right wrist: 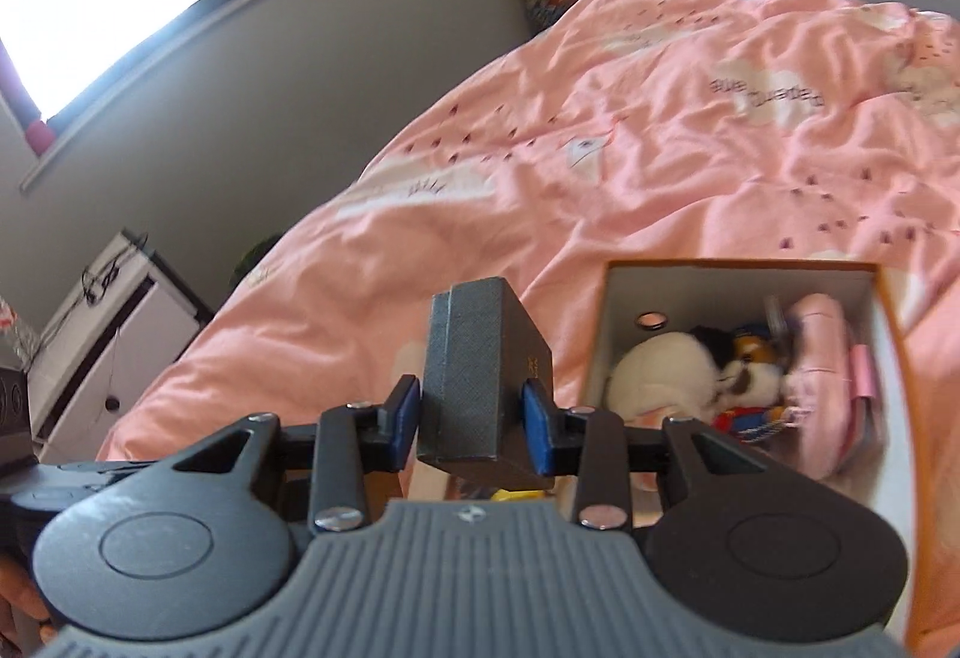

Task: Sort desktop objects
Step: 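Carry the gold box and black gift box over the box and lower them inside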

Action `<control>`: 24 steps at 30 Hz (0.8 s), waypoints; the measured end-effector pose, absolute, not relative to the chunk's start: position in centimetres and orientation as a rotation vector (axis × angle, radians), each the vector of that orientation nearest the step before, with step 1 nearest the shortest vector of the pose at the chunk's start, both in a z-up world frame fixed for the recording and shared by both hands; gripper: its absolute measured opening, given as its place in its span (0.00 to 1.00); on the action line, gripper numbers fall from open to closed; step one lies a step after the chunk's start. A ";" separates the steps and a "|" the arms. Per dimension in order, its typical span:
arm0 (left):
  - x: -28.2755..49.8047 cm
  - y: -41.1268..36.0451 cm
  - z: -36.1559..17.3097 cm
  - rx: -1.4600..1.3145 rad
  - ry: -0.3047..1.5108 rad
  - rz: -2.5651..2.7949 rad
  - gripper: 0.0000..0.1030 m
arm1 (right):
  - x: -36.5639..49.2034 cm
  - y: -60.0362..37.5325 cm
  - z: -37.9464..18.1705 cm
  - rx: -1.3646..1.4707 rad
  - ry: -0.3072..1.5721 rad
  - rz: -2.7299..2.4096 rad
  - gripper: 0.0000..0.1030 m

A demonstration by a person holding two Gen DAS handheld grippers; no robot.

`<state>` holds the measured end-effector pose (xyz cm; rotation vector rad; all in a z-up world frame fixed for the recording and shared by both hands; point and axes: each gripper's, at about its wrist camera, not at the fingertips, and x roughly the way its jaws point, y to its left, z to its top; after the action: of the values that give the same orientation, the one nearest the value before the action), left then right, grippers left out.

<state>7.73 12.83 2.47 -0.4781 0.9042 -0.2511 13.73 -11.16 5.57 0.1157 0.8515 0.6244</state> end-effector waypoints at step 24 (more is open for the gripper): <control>15.9 -2.5 -4.0 -0.173 1.291 -0.282 0.57 | 13.3 -23.4 -5.3 0.424 1.010 0.414 0.38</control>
<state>15.89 -2.46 -4.02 -0.1730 1.2907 -0.2822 13.30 -23.36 -5.34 0.4237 1.0096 0.4135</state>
